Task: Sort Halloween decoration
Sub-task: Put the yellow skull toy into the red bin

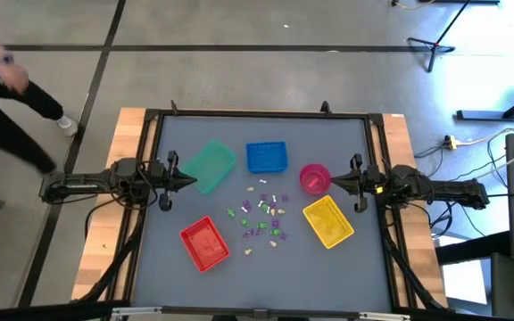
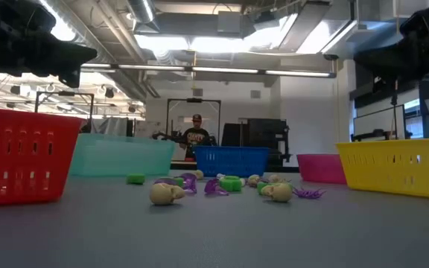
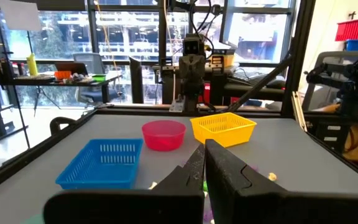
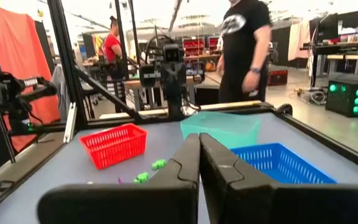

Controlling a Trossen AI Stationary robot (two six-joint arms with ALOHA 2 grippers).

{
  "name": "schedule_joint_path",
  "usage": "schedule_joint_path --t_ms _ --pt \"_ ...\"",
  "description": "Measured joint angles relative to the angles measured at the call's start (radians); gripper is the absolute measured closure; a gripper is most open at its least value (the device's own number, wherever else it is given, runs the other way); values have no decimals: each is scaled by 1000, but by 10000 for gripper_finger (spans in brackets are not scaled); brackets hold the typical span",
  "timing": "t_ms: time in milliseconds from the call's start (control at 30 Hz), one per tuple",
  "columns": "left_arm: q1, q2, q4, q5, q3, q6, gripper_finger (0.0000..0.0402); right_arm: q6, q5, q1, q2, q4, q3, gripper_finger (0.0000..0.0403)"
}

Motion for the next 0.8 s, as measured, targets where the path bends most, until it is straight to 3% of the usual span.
schedule_joint_path --t_ms 300,467,667,800 --pt "0 0 6 -9 0 0 401 92 1 0 0 31 0 395" --pt "0 0 12 -100 0 -63 401 227 74 0 0 137 0 386" --pt "0 0 11 -176 0 -164 401 291 81 0 0 278 4 314" --pt "0 0 12 -198 0 -210 401 292 81 0 9 294 76 262"
